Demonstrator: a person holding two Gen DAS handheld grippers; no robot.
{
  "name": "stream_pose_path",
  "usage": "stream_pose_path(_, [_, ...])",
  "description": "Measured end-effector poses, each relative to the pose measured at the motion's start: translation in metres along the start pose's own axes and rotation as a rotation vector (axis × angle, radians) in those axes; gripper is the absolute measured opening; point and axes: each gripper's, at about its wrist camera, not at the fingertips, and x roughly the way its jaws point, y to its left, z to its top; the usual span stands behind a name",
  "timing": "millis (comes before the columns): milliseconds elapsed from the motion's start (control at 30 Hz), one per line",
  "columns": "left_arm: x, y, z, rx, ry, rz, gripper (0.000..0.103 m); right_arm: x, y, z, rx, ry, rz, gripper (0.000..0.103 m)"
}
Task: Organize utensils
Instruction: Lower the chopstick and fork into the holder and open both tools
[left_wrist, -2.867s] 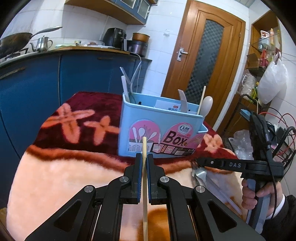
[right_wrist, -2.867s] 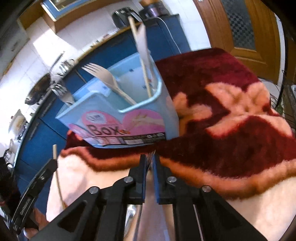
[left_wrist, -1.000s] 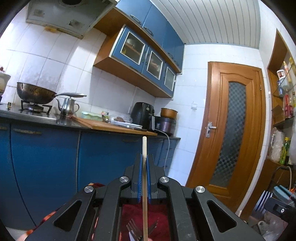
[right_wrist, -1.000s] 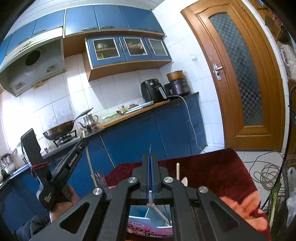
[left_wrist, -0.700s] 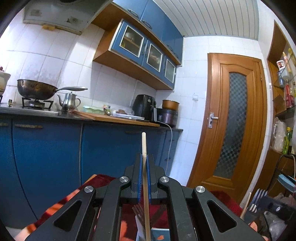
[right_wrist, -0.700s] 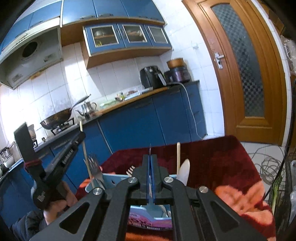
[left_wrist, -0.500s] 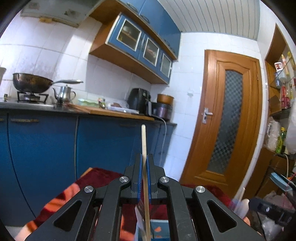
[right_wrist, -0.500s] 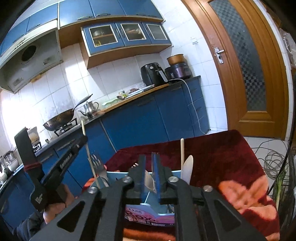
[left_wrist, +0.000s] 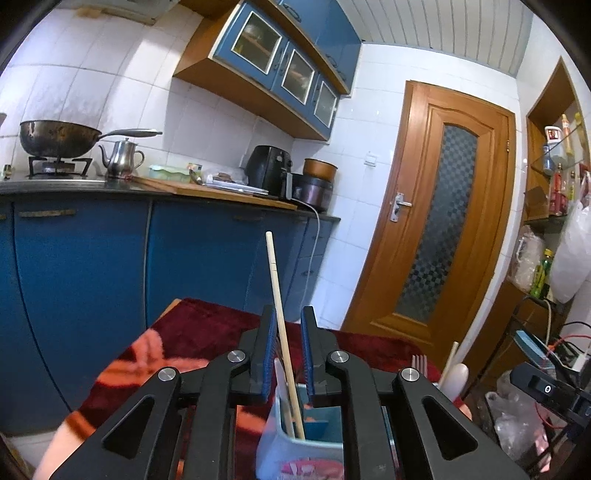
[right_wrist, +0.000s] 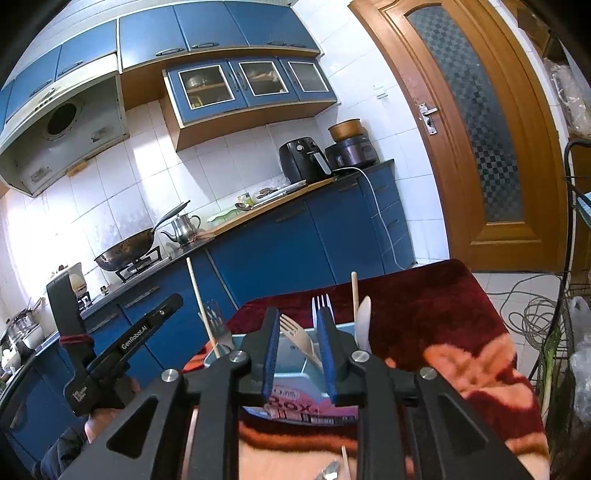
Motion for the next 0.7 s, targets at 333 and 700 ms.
stream_pose_path(333, [-0.043, -0.010, -0.007, 0.063, 0.067, -0.078, 0.013, -0.030, 0.001, -0.020, 0.012, 0.073, -0.048, 0.025])
stream_pose_path(700, [-0.076, -0.026, -0.044, 0.150, 0.252, -0.121, 0.013, -0.054, -0.003, -0.060, 0.029, 0.174, -0.099, 0.026])
